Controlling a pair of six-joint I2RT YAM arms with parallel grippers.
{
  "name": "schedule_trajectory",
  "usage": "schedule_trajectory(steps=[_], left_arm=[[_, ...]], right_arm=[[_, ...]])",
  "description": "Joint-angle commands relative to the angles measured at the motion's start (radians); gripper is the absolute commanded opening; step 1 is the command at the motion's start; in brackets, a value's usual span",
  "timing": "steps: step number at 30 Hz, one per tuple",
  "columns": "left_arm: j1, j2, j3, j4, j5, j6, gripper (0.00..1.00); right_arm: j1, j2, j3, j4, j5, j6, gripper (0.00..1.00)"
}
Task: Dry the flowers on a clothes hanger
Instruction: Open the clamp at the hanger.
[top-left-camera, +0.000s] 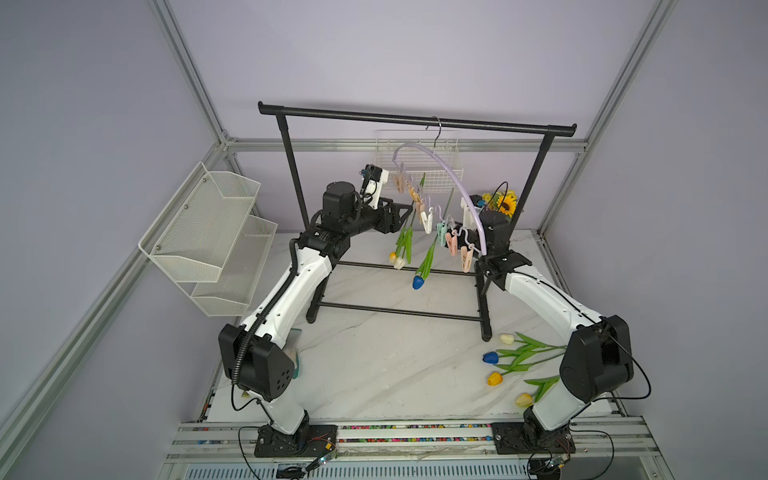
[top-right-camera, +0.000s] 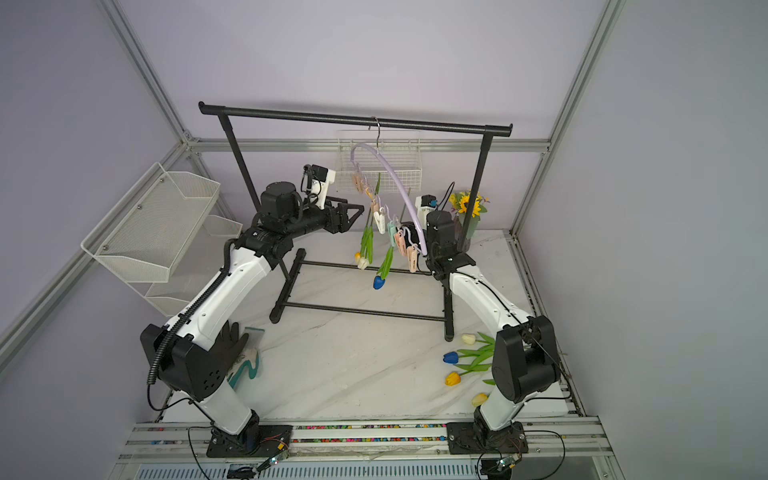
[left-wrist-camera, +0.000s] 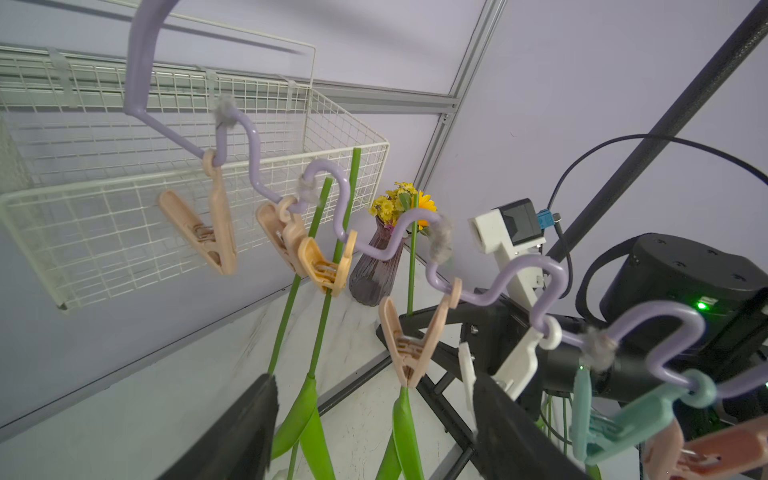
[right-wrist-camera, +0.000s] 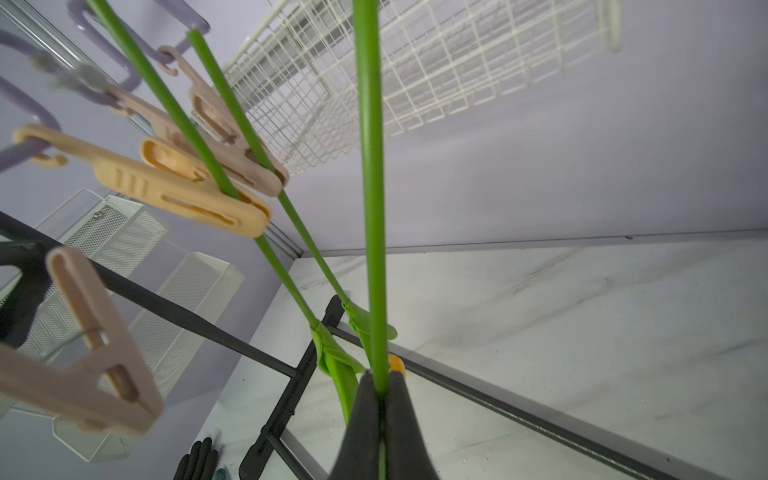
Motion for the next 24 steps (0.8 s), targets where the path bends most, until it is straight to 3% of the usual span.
schedule_trajectory(steps=[1,9,13,24], left_arm=[[0.003,0.032,0.075,-0.015,0.077,0.009,0.74],[0.004,0.127,0.204,-0.09,0.187,0.022,0.61],[0.004,0.145,0.219,-0.089,0.203,0.026,0.55],[0.004,0.212,0.299,-0.097,0.261,0.005,0.54]], right_arm=[[-0.002,0.022,0.065,0.063,-0.067,-0.017,0.0],[-0.003,0.105,0.186,0.069,-0.246,-0.021,0.0],[-0.001,0.117,0.19,0.102,-0.272,-0.01,0.0],[0.0,0.144,0.259,0.096,-0.32,-0.018,0.0]])
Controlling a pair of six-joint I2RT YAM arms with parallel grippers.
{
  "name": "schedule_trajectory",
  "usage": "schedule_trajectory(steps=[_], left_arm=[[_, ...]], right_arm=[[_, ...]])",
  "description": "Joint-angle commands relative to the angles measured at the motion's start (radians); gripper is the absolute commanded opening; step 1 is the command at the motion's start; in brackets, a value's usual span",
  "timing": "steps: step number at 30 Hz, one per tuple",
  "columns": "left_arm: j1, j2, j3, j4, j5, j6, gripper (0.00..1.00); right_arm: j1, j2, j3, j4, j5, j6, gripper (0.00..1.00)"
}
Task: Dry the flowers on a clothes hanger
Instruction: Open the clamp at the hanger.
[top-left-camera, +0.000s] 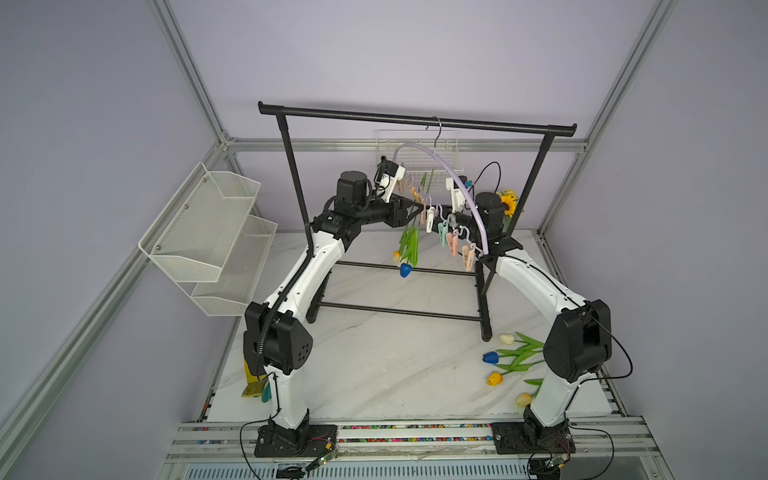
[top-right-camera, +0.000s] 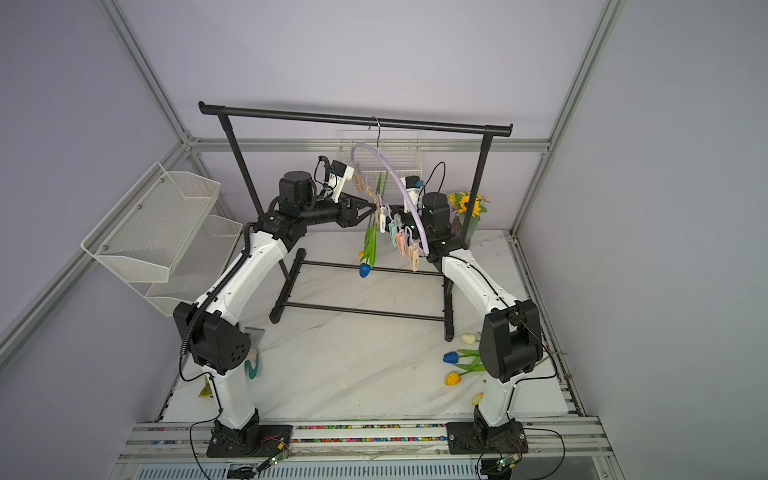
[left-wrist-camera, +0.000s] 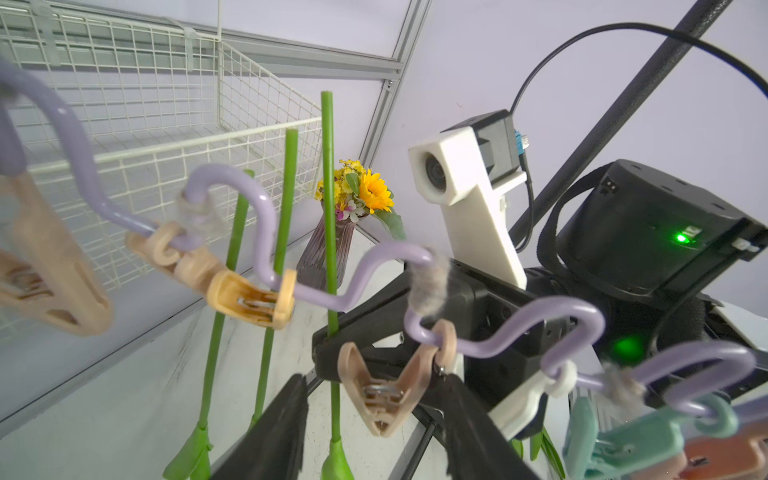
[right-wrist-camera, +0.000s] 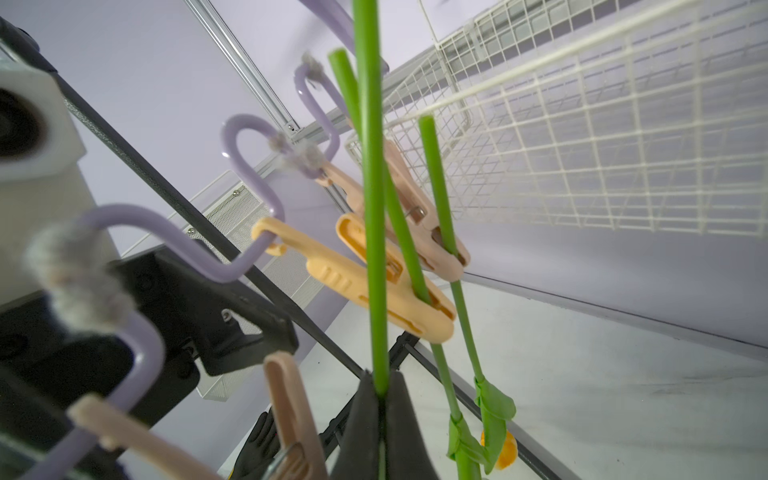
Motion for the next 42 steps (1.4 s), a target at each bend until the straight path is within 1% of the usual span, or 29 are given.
schedule_trajectory(steps=[1,6,17,23,33,38,42], left_arm=[[0.004,0.014,0.057,0.005,0.064,-0.005,0.53],[0.004,0.036,0.089,-0.009,0.095,-0.012,0.48],[0.004,0.048,0.098,-0.028,0.093,-0.014,0.46],[0.003,0.051,0.095,-0.043,0.073,-0.016,0.53],[-0.007,0.054,0.094,-0.021,0.077,-0.035,0.52],[-0.01,0.063,0.104,-0.036,0.067,-0.036,0.49],[-0.01,0.068,0.108,-0.042,0.065,-0.037,0.41]], right_arm=[[-0.001,0.008,0.043,0.034,-0.038,-0.013,0.0],[0.0,0.018,0.066,0.034,-0.066,-0.006,0.0],[0.0,0.018,0.077,0.038,-0.088,0.001,0.0],[-0.001,0.015,0.073,0.041,-0.092,0.005,0.0],[0.0,0.003,0.065,0.043,-0.092,0.007,0.0],[0.0,-0.005,0.055,0.048,-0.092,0.008,0.0],[0.0,-0.012,0.047,0.05,-0.093,0.008,0.0]])
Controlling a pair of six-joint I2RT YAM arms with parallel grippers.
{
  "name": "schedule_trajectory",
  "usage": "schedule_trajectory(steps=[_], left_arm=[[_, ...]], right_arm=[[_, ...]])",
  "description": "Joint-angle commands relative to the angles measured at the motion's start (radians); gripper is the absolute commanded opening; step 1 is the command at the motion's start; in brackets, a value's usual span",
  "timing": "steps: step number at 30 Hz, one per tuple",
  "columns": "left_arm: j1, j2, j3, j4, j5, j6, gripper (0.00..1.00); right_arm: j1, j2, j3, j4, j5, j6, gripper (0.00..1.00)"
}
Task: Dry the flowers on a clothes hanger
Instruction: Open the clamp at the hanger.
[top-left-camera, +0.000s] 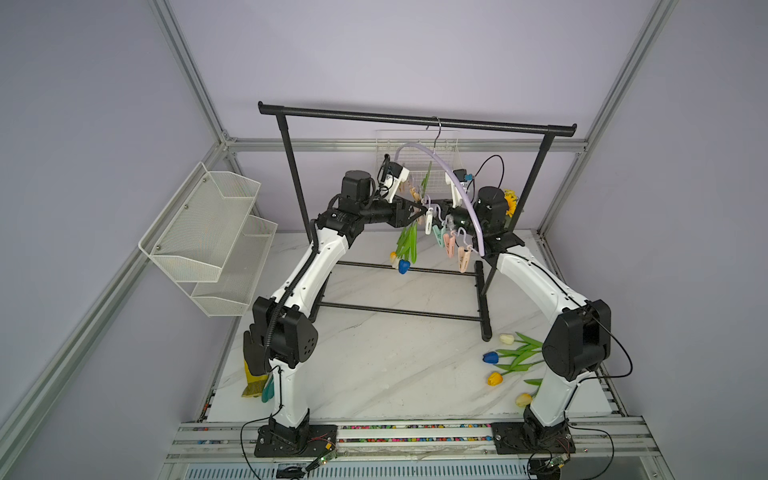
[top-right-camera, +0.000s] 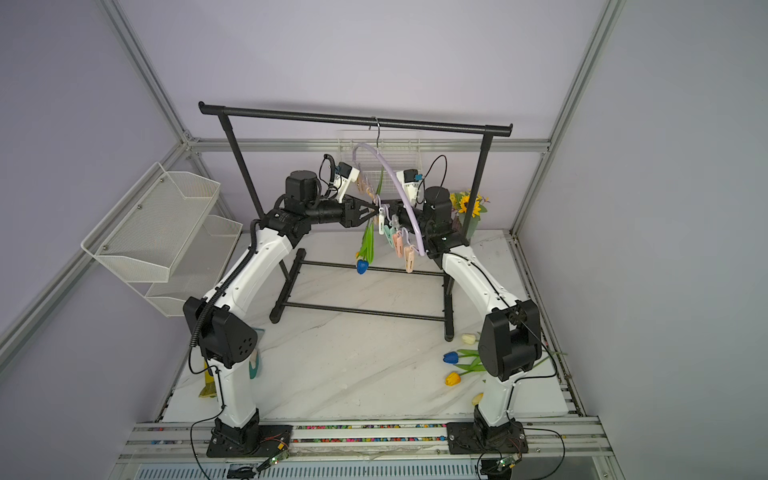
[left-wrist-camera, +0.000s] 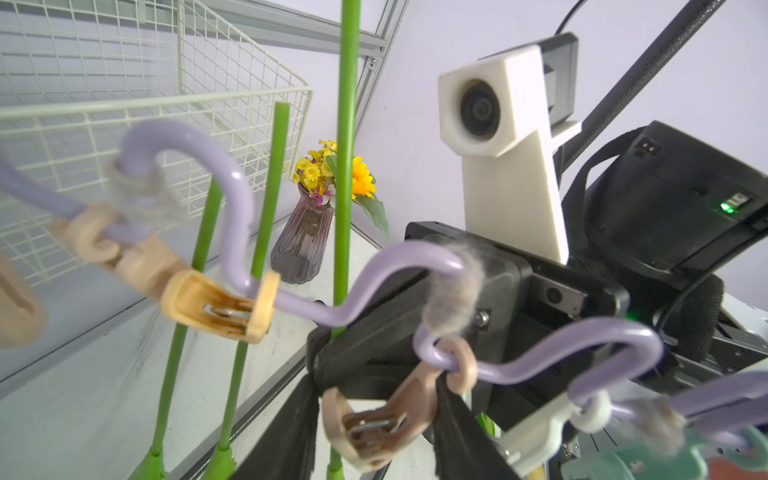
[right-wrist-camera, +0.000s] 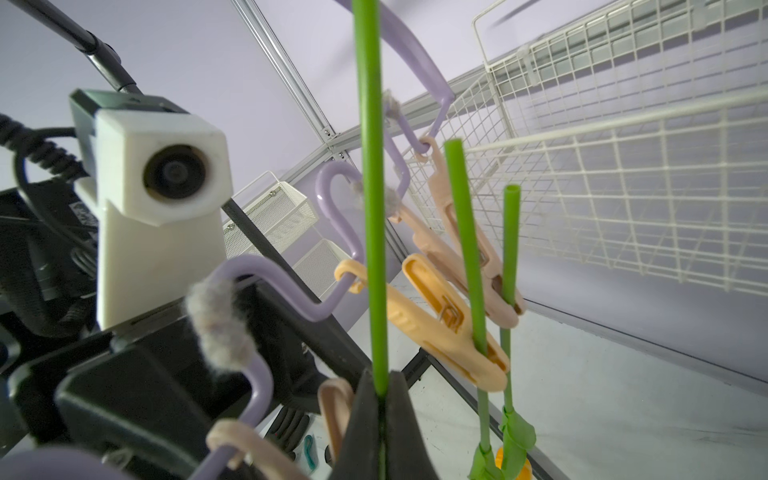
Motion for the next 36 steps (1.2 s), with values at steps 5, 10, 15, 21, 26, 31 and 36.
schedule_trajectory(steps=[5,10,15,21,26,31,36], left_arm=[[-0.006,0.005,0.048,0.013,0.0,-0.011,0.33],[-0.007,0.009,0.063,0.014,0.006,-0.017,0.27],[-0.007,0.008,0.063,0.024,0.008,-0.028,0.22],[-0.007,0.005,0.061,0.045,0.017,-0.044,0.19],[-0.007,0.007,0.059,0.056,0.02,-0.053,0.17],[-0.007,0.007,0.044,0.085,0.028,-0.067,0.14],[-0.007,0.005,0.031,0.101,0.025,-0.077,0.12]], right_arm=[[0.0,-0.034,-0.016,0.039,-0.016,0.002,0.0],[0.001,-0.065,-0.059,0.034,0.018,0.012,0.0],[0.0,-0.106,-0.128,0.035,0.101,0.049,0.0],[0.001,-0.133,-0.24,0.071,0.137,0.158,0.0],[0.001,-0.148,-0.38,0.247,0.058,0.298,0.0],[0.006,-0.131,-0.429,0.304,-0.03,0.329,0.0],[0.03,-0.142,-0.447,0.326,-0.067,0.315,0.0]])
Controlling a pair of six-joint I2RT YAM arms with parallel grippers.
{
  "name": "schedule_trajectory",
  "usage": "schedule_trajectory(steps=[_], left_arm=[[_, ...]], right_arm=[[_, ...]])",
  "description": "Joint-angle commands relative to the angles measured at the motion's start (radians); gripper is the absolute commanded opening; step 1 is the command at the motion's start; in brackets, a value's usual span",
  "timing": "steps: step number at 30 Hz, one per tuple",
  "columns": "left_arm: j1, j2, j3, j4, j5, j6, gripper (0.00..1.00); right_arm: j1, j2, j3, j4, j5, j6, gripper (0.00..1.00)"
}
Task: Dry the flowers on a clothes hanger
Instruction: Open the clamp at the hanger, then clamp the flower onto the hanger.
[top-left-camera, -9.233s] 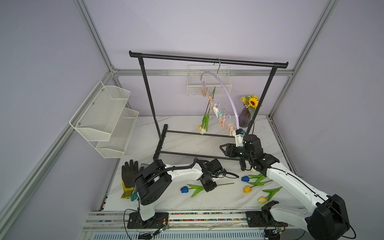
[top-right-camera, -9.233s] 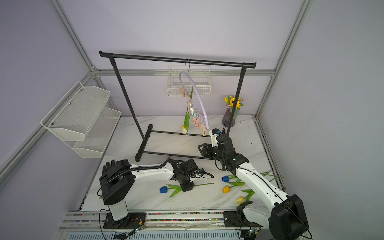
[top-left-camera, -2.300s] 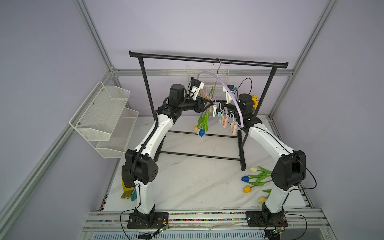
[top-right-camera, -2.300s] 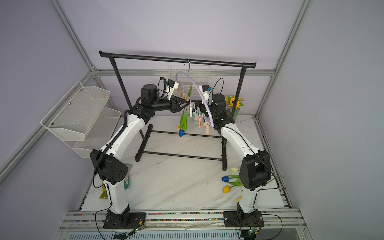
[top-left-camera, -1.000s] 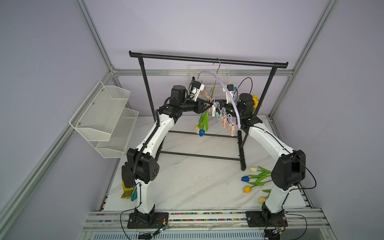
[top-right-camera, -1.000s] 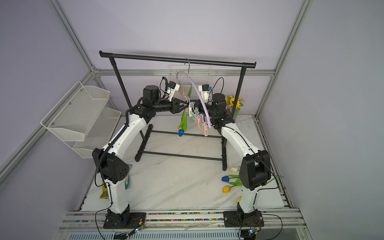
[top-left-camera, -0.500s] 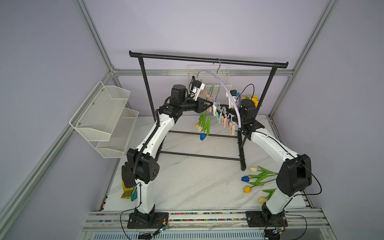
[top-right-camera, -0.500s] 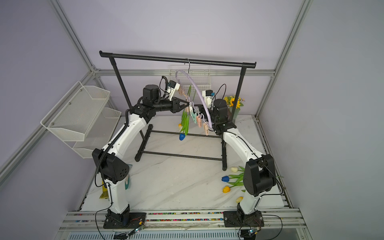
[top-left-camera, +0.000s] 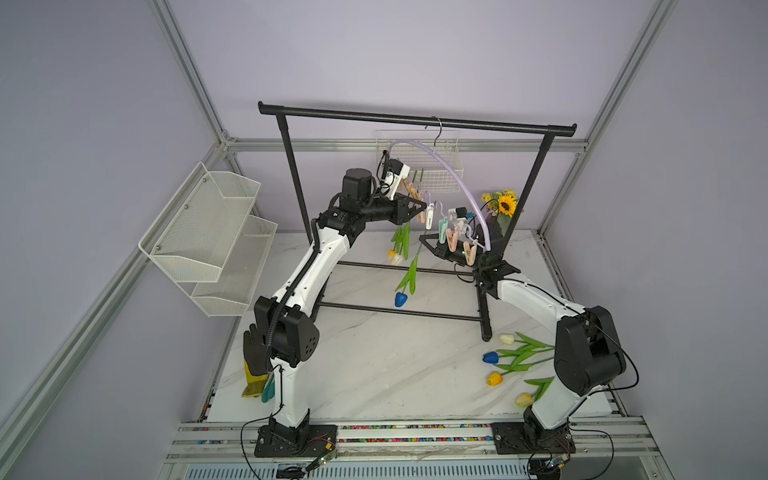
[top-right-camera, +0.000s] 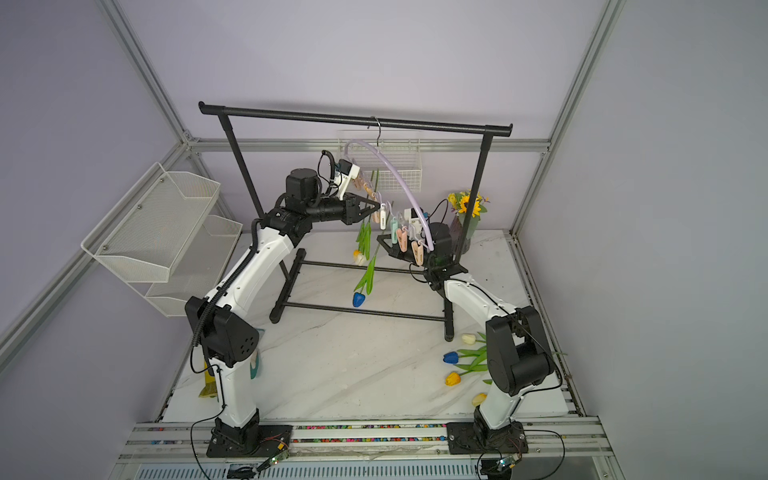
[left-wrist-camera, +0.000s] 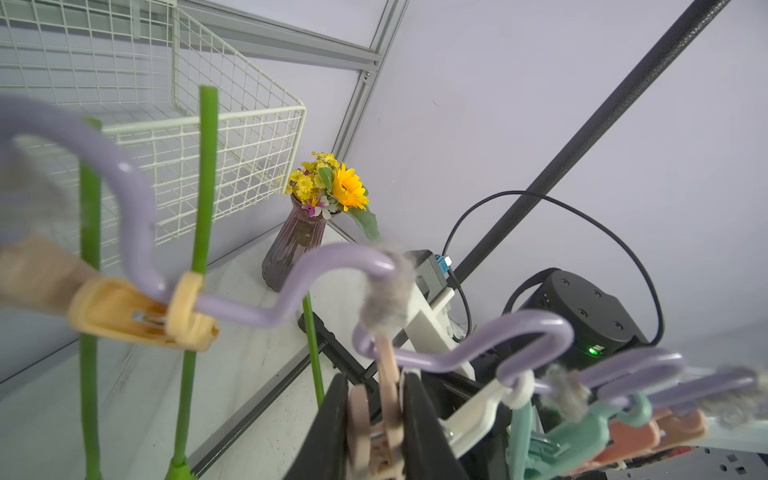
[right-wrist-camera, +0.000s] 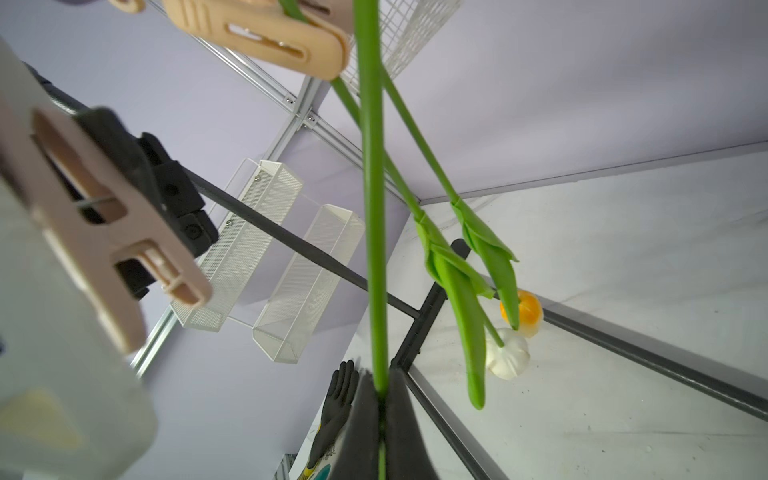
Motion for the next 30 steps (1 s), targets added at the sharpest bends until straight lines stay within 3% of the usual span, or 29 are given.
schedule_trajectory(steps=[1,8,24,30], left_arm=[[-0.005,-0.004,0.008,0.066,0.017,-0.017,0.12],[-0.004,-0.002,0.005,0.073,0.02,-0.026,0.1],[-0.004,-0.016,-0.006,0.05,0.017,-0.009,0.09],[-0.003,-0.013,-0.007,0.038,0.017,0.001,0.09]], right_arm=[[0.021,-0.029,-0.009,0.085,-0.059,0.013,0.0],[0.036,-0.035,-0.025,0.179,-0.097,0.062,0.0],[0.036,-0.065,-0.017,0.075,-0.024,0.0,0.0],[0.037,-0.073,-0.022,0.12,-0.054,0.018,0.0]])
